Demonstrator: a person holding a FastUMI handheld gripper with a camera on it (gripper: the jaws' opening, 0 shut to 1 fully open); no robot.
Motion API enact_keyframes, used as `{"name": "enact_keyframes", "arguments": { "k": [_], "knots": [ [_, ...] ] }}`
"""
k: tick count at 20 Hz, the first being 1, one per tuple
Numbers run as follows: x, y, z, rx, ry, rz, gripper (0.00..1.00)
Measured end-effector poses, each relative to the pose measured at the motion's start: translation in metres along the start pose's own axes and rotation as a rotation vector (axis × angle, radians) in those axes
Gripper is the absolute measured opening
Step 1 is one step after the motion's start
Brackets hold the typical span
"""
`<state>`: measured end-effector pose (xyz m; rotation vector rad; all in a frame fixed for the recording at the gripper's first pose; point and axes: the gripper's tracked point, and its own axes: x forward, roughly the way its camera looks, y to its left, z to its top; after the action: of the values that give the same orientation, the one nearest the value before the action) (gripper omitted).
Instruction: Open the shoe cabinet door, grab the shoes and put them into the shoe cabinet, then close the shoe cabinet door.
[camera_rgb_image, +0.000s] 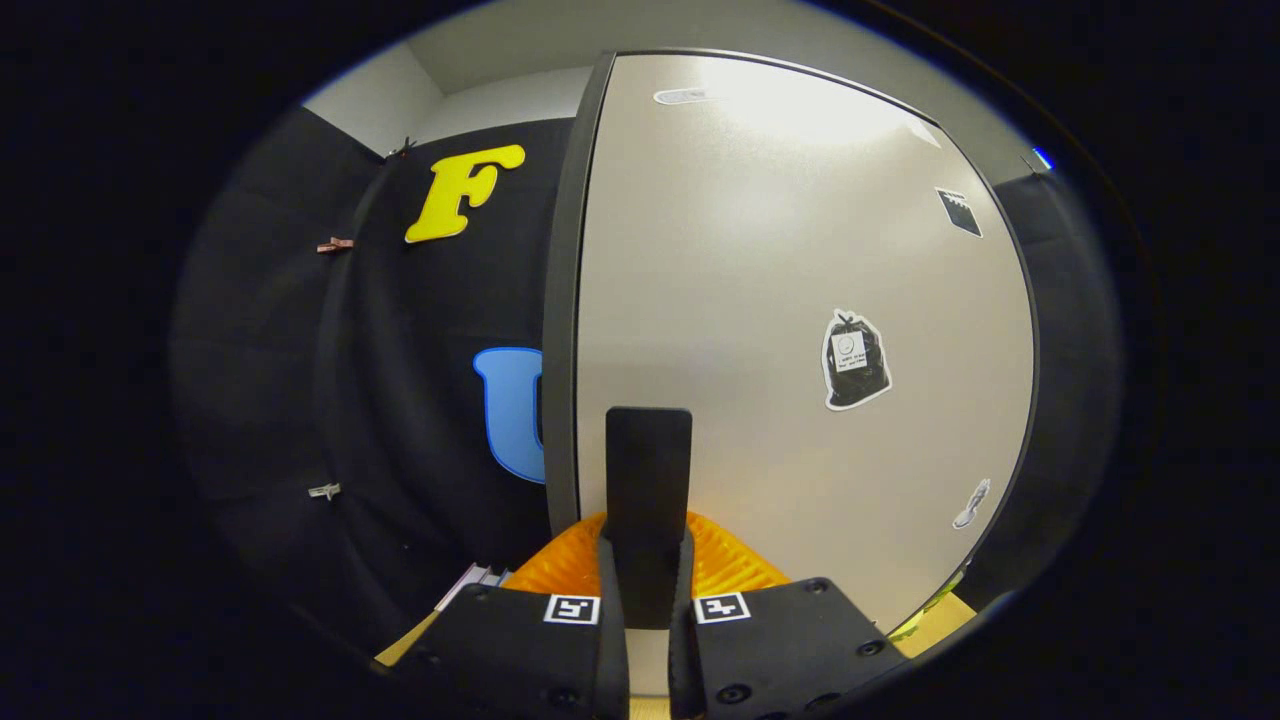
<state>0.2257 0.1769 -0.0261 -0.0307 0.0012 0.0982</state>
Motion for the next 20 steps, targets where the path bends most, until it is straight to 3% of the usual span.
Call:
{"name": "enact_keyframes", "arguments": {
  "k": [11,20],
  "knots": [
    [-0.090,-0.003,0.021,0.023,0.007,0.188,0.19],
    [-0.119,-0.035,0.024,0.057,0.026,0.215,0.19]
  ]
}}
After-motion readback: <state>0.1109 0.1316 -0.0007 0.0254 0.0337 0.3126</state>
